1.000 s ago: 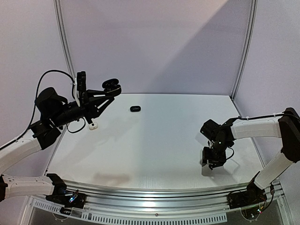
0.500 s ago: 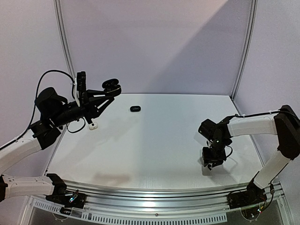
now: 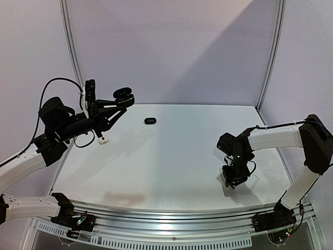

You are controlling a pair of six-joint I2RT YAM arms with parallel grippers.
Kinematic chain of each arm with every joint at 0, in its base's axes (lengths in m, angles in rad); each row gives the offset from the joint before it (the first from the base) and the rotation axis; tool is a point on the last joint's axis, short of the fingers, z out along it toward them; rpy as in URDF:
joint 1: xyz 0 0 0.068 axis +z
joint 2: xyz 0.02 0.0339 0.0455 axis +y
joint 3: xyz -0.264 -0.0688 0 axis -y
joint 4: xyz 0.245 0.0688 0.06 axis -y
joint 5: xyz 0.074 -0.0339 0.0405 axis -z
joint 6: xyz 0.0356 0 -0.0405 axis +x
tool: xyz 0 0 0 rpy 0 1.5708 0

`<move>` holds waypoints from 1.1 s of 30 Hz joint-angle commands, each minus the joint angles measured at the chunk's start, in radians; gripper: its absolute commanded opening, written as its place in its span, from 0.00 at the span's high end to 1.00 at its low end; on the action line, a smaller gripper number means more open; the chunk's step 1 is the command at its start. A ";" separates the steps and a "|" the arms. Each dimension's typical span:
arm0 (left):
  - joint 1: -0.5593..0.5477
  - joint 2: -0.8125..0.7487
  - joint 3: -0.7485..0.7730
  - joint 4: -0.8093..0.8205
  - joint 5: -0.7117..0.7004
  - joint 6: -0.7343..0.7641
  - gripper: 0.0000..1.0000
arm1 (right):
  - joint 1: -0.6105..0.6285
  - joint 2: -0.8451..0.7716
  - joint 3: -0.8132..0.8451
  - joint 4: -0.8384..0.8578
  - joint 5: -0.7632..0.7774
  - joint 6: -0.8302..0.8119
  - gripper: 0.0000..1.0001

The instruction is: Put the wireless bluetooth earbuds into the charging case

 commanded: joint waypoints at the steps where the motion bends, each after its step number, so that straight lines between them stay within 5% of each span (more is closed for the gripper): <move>1: 0.013 0.003 -0.010 0.006 0.010 0.012 1.00 | 0.017 0.039 0.016 -0.017 0.011 -0.083 0.59; 33: 0.013 0.001 -0.011 0.003 0.016 0.021 1.00 | 0.020 0.073 0.033 -0.055 0.095 -0.212 0.68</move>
